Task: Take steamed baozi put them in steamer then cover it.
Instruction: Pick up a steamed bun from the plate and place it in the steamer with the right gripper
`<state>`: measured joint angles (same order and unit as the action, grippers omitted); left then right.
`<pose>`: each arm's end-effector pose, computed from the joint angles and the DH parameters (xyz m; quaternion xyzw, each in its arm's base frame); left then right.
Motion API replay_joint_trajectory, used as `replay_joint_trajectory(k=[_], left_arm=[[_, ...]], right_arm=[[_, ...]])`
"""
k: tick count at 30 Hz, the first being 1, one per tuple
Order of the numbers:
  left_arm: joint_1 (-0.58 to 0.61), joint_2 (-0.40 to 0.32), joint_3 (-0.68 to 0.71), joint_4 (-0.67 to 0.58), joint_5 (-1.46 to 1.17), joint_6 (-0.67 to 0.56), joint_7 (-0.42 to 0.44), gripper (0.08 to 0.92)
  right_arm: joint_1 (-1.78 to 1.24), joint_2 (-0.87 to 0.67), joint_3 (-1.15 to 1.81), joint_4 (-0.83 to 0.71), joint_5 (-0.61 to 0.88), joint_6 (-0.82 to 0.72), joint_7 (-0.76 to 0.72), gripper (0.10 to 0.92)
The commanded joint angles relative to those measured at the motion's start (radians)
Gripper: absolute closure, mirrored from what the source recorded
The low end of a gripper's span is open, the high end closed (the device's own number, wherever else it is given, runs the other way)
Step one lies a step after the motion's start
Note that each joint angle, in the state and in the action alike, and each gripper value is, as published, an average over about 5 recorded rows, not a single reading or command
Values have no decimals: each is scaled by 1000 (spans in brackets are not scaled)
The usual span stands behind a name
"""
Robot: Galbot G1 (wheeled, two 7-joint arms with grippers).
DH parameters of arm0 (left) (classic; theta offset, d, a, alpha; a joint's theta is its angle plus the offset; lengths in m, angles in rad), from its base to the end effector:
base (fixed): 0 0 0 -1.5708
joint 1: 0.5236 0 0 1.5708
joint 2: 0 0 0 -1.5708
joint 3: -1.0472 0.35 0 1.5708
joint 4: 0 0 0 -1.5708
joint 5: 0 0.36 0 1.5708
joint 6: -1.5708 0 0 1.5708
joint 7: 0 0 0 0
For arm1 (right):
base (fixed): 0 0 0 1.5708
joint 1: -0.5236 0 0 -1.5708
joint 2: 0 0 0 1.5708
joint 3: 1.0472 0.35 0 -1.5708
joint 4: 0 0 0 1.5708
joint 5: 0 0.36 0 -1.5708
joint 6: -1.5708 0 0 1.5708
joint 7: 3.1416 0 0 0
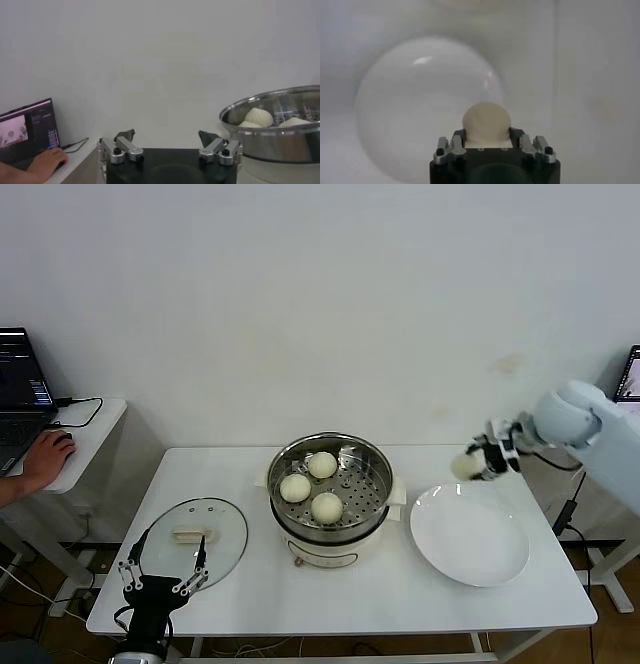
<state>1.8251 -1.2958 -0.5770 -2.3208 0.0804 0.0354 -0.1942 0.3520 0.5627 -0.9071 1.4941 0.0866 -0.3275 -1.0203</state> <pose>0.1194 0.0419 -0.2536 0.0225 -0.9868 -0.1599 0.0091 0.5032 -0.1298 -0.0363 0.4417 -0.6216 0.5763 0.2941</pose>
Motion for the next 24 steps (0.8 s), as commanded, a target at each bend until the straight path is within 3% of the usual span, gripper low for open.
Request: replay_joint_trajectory(k=[1, 6, 24], left_arm=[[-1, -1, 1, 4, -2, -1, 0, 177], [-7, -5, 0, 5, -4, -1, -1, 177], [-1, -11, -19, 4, -13, -2, -7, 177]], right_arm=[[344, 169, -276, 116, 342, -161, 89, 460], [293, 282, -299, 82, 421, -216, 158, 457], [64, 473, -288, -166, 258, -227, 188, 448]])
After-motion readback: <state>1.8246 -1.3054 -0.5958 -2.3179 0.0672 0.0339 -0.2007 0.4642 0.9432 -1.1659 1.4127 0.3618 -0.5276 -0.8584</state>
